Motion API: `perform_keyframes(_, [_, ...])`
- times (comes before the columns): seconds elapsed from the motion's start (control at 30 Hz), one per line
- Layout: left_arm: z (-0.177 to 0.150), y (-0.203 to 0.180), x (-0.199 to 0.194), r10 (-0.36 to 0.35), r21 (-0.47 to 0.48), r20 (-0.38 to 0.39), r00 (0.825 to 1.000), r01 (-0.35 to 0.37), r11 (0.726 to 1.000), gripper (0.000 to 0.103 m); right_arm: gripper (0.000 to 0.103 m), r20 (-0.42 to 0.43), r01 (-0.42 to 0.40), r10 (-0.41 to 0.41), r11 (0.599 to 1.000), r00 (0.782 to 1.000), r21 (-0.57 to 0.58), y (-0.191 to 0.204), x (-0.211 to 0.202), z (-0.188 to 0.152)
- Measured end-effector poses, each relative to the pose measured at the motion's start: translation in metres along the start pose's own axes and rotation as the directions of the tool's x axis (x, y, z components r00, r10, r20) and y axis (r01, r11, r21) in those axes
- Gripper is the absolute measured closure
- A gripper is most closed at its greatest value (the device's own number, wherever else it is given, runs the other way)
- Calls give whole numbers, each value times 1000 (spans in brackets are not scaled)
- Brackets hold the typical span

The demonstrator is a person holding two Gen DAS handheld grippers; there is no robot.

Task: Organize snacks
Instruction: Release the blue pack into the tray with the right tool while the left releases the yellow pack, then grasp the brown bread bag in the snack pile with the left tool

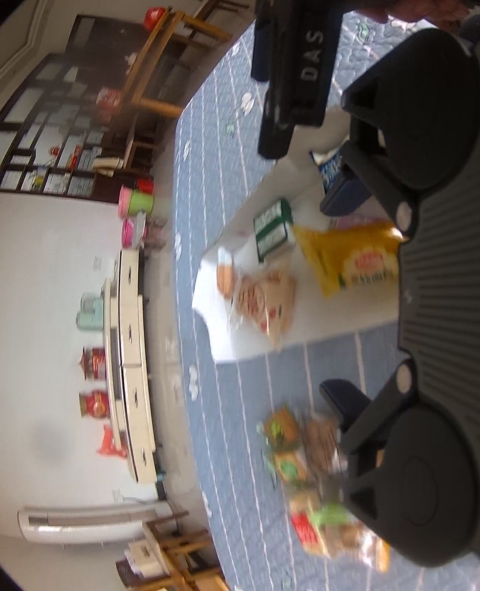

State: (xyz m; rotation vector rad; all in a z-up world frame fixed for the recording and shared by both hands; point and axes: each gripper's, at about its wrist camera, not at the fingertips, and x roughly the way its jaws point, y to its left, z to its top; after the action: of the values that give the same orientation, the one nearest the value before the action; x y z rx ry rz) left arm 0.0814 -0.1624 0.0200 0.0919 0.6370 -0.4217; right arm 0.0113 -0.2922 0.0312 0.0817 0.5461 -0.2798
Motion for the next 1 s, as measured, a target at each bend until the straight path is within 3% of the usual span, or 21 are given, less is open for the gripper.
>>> perform_keyframes(0.23, [-9, 31, -17, 80, -35, -1, 997, -80, 996, 8, 0, -12, -23, 23, 1000, 1000, -9, 19, -5, -5])
perform_keyframes(0.63, [-23, 90, -44, 196, -112, 15, 980, -193, 975, 6, 0, -43, -130, 128, 990, 991, -60, 58, -2, -6])
perform_keyframes(0.8, [-37, 126, -52, 268, -163, -3, 963, -265, 950, 4, 0, -54, -161, 156, 984, 986, -83, 71, 2, -7])
perform_keyframes(1.0, [-48, 174, -47, 358, -239, -51, 932, -360, 902, 4, 0, -62, -183, 177, 978, 982, -97, 80, 2, -12])
